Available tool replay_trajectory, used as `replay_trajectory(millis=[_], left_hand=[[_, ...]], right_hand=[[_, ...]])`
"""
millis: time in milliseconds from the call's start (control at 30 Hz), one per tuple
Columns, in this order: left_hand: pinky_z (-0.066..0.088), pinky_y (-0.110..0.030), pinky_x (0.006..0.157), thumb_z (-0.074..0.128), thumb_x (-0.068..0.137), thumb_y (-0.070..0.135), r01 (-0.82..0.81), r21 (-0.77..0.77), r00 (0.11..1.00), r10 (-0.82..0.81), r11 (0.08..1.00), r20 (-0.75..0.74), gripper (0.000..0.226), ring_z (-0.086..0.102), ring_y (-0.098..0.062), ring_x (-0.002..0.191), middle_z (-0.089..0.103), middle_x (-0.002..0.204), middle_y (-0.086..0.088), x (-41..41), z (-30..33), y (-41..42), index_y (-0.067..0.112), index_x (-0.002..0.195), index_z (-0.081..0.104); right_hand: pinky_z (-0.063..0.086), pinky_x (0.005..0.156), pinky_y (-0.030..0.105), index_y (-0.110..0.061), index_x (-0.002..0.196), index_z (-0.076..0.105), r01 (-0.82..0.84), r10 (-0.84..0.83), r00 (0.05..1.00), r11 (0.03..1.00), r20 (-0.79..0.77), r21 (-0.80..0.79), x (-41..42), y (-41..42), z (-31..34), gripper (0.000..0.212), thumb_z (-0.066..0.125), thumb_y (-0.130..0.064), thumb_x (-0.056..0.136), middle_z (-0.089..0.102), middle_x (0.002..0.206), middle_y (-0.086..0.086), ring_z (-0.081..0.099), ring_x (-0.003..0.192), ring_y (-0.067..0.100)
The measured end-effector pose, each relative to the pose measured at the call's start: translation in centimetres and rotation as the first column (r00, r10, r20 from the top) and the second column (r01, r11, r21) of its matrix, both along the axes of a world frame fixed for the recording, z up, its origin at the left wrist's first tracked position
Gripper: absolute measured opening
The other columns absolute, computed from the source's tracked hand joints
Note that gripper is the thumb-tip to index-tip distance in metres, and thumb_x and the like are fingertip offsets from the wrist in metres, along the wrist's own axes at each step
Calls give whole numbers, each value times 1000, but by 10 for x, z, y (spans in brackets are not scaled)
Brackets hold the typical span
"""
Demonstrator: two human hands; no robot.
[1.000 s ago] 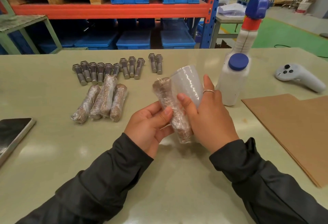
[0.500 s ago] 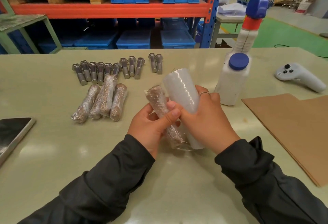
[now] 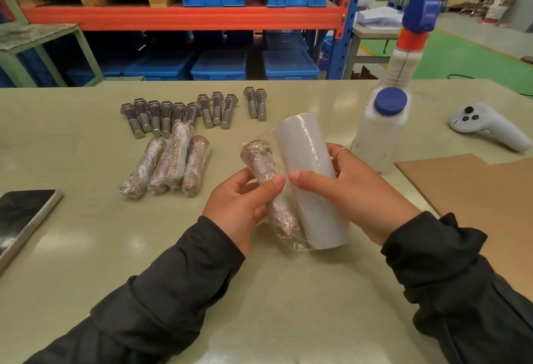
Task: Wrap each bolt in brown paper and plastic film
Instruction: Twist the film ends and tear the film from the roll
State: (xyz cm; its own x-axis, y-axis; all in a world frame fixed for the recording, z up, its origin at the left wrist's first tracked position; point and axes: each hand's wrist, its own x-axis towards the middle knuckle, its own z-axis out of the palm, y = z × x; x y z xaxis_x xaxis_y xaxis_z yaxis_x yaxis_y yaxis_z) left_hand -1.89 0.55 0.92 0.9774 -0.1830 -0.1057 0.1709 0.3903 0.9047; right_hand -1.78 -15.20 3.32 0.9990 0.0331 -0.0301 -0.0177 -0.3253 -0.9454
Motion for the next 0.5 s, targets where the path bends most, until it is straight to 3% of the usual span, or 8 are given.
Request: replay_trajectory(millis=[167, 233, 367, 500], left_hand=[[54, -22, 56, 69, 57, 11, -46, -29, 999, 45, 999, -14, 42, 68, -14, 64, 72, 75, -4, 0, 3, 0, 2, 97, 64], [54, -22, 55, 67, 58, 9, -28, -25, 1000, 28, 999, 1, 36, 67, -13, 61, 71, 72, -4, -1, 5, -1, 2, 93, 65], [54, -23, 55, 64, 60, 8, -3, -16, 999, 4, 1000, 45, 30, 66, -15, 60, 70, 70, -6, -2, 8, 1, 1, 89, 65], [55, -26, 56, 65, 59, 8, 26, -31, 997, -24, 999, 72, 28, 67, -19, 63, 68, 70, -9, -3, 11, 3, 1, 86, 64]], right_hand=[[54, 68, 26, -25, 100, 57, 101, -98, 992, 994, 74, -45, 0, -2, -1, 48, 79, -42, 61, 66, 90, -7, 66, 79, 9], [52, 68, 25, -23, 102, 57, 134, -127, 987, 989, 98, -67, 2, -4, -1, 55, 80, -44, 57, 65, 93, -4, 65, 79, 10], [51, 82, 33, -23, 110, 53, 172, -154, 980, 974, 124, -145, 7, -7, -3, 70, 80, -52, 53, 57, 109, 4, 60, 91, 16], [48, 82, 31, -21, 115, 49, 192, -167, 975, 965, 147, -180, 10, -5, -4, 74, 80, -52, 55, 52, 113, 5, 56, 93, 16]])
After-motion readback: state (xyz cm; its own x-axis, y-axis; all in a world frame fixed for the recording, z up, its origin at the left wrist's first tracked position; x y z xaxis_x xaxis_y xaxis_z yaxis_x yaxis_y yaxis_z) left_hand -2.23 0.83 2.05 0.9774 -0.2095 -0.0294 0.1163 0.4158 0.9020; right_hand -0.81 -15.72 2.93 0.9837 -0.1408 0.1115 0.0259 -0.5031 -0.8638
